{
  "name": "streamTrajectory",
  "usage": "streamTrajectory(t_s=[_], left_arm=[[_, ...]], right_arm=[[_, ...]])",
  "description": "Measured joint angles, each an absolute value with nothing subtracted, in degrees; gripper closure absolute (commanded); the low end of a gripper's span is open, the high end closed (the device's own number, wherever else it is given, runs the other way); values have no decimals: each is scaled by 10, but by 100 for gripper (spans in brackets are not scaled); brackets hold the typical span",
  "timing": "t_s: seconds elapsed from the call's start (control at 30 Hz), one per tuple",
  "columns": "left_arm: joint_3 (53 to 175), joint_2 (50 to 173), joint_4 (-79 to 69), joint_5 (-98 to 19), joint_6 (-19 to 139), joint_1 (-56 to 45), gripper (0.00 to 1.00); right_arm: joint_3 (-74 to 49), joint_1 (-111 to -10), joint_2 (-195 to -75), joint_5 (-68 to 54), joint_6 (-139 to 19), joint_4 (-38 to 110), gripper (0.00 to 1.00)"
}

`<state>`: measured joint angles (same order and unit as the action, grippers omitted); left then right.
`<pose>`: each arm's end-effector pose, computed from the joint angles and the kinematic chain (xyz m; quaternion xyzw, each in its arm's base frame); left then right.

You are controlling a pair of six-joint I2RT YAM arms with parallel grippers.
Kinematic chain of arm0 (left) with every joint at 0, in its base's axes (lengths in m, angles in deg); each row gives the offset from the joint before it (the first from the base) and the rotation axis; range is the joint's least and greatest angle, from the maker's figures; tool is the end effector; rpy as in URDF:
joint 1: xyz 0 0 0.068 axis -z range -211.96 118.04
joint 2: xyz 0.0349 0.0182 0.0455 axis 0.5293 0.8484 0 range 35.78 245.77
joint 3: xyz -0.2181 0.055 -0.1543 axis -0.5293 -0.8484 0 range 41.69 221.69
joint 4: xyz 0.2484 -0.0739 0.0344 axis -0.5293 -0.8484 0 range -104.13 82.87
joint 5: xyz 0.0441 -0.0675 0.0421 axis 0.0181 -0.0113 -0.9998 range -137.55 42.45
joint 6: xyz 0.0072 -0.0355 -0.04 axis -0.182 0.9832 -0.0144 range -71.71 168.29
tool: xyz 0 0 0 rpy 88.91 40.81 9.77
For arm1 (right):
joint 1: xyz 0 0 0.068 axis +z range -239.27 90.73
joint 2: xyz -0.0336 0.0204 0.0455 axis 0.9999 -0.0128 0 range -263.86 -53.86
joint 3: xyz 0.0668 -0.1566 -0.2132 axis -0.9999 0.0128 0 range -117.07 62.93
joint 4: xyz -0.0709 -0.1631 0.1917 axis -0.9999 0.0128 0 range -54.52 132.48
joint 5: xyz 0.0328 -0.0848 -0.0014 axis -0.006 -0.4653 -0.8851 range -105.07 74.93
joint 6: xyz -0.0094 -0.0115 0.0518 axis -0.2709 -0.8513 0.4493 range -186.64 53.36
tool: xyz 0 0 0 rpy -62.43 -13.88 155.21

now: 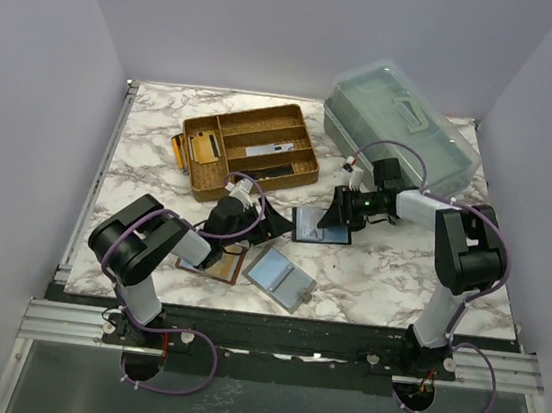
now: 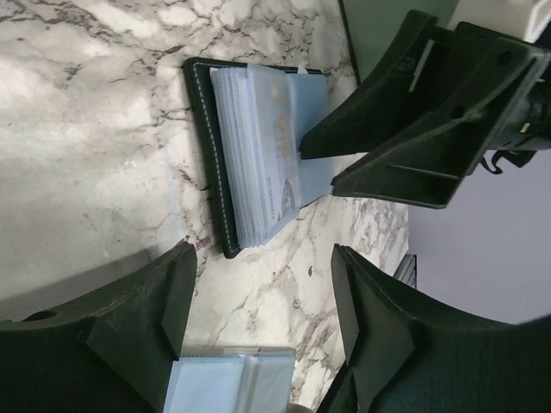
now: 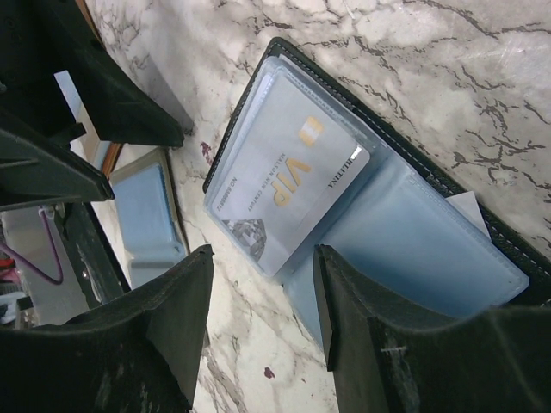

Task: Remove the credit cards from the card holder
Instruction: Pick up the card holder from the center of the board.

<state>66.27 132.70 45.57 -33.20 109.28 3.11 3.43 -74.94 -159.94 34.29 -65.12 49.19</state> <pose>0.2286 -0.1713 0.1238 -0.1118 0.8064 -0.4933 0.3064 0.3357 0.1136 0.1460 -0.2043 0.8609 0.4318 0.1751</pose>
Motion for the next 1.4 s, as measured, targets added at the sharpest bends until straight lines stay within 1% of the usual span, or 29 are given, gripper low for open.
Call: streamTrajectory(t_s=[0.33, 0.53, 0.77, 0.97, 1.1, 1.4], left_arm=[[676, 1336, 491, -322, 1100, 31, 33], [682, 1347, 510, -320, 1106, 31, 39], [702, 1383, 543, -309, 1122, 31, 49], [725, 1421, 574, -297, 1135, 31, 50], [734, 1437, 580, -297, 1140, 31, 48], [745, 1454, 579, -297, 1143, 31, 48]], right_arm=[[34, -745, -1622, 339, -617, 475, 48], [27, -743, -1634, 350, -605, 471, 50], [20, -742, -1648, 351, -597, 470, 64], [19, -741, -1650, 331, -596, 471, 78], [19, -740, -1650, 319, -598, 472, 83], [12, -740, -1653, 306, -603, 483, 85]])
